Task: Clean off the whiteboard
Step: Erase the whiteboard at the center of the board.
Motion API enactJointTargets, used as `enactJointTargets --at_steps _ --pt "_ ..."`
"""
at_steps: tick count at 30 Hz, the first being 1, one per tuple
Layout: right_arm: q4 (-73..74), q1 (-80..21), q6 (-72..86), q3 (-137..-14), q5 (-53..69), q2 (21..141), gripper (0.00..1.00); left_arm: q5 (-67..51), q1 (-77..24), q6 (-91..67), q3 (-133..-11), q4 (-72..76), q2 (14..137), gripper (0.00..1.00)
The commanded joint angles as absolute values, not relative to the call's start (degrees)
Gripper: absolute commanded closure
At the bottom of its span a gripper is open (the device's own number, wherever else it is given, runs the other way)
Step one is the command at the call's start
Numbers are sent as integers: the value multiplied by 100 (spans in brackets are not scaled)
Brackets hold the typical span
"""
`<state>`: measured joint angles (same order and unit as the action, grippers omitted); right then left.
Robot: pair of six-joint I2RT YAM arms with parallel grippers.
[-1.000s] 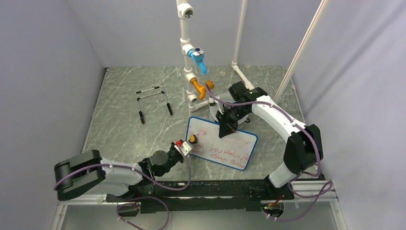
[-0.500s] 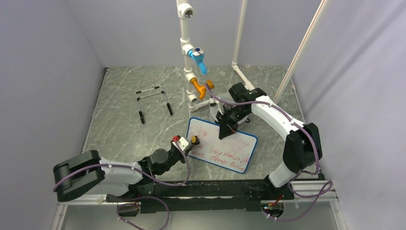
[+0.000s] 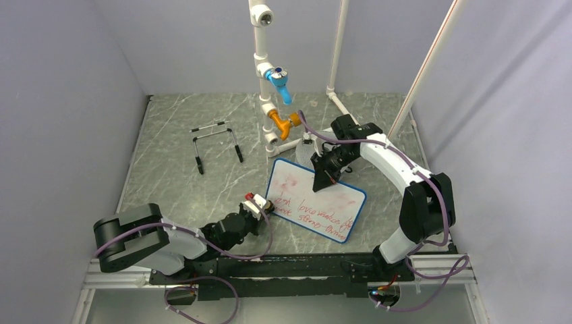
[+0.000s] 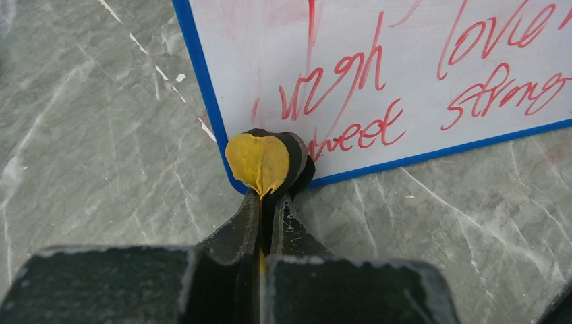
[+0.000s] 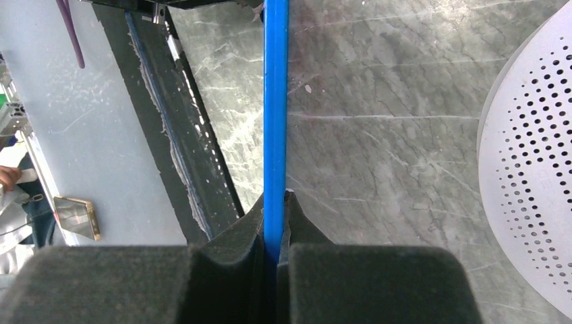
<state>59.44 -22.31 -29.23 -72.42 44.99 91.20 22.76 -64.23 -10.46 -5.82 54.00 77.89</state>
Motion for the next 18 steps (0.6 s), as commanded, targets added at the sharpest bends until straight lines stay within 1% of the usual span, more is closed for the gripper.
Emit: enactJointTargets --at_steps 1,10,18 --pt "5486 -2196 -3144 -7280 4840 8946 100 2553 -6434 -1104 -630 5542 7812 100" --pt "5502 -2196 -3180 -7273 4887 8928 100 2189 -6330 -447 -1519 5540 8299 100" --pt "5512 -2196 -3199 -7261 4891 8933 100 1837 -5893 -122 -2246 5010 8151 100"
